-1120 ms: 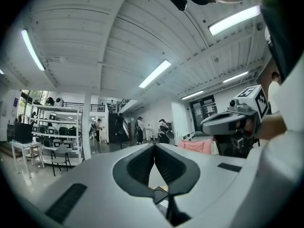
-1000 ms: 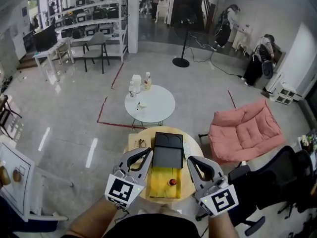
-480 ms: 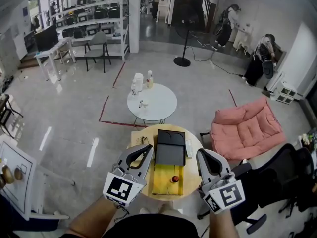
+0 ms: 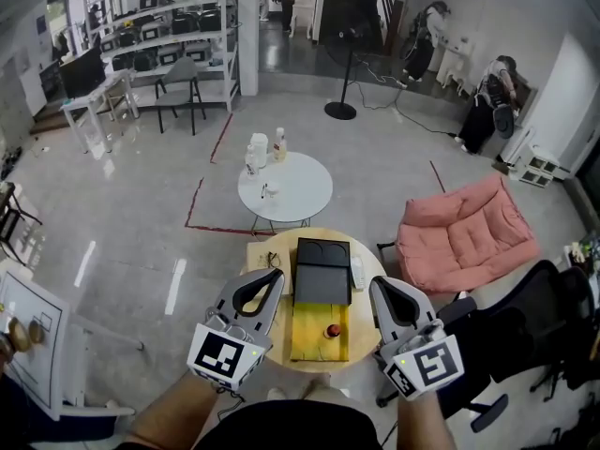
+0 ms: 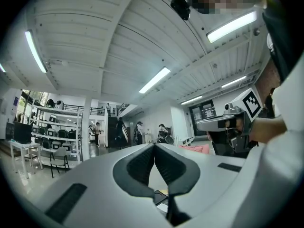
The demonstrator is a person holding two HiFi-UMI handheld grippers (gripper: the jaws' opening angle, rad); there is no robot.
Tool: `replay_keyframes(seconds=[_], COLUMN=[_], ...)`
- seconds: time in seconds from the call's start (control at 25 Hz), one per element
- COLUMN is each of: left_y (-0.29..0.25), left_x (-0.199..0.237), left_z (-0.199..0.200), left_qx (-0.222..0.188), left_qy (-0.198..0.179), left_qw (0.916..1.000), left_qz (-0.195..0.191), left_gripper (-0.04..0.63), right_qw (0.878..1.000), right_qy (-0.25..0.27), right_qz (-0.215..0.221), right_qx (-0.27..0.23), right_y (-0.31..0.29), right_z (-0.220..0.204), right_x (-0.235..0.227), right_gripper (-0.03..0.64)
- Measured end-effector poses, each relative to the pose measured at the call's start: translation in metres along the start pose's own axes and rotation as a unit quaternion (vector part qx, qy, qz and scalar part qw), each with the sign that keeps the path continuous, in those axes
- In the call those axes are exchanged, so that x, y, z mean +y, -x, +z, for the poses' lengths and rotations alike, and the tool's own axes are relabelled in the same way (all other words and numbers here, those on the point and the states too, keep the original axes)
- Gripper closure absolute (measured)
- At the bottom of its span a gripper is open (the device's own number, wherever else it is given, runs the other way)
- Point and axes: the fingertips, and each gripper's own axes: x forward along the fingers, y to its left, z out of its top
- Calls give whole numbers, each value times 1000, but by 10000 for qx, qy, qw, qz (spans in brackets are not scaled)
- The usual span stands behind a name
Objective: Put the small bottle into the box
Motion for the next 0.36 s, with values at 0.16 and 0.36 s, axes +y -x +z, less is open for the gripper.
replay_keyframes(seconds=[0.16, 0.36], left_y=[0, 2], left_x=[-2, -5], left_z=[-1, -1], left_qx=[-32, -96], left_qy=[9, -70], left_qw=[10000, 9999], left_qz=[-19, -52], left_gripper=[578, 578], right_qw=[9999, 9996], right_qy=[78, 219], right_qz=[-29, -4], right_qx=[72, 172], right_y=[4, 7], right_z=[0, 1], right_x=[1, 9], right_gripper=[604, 604])
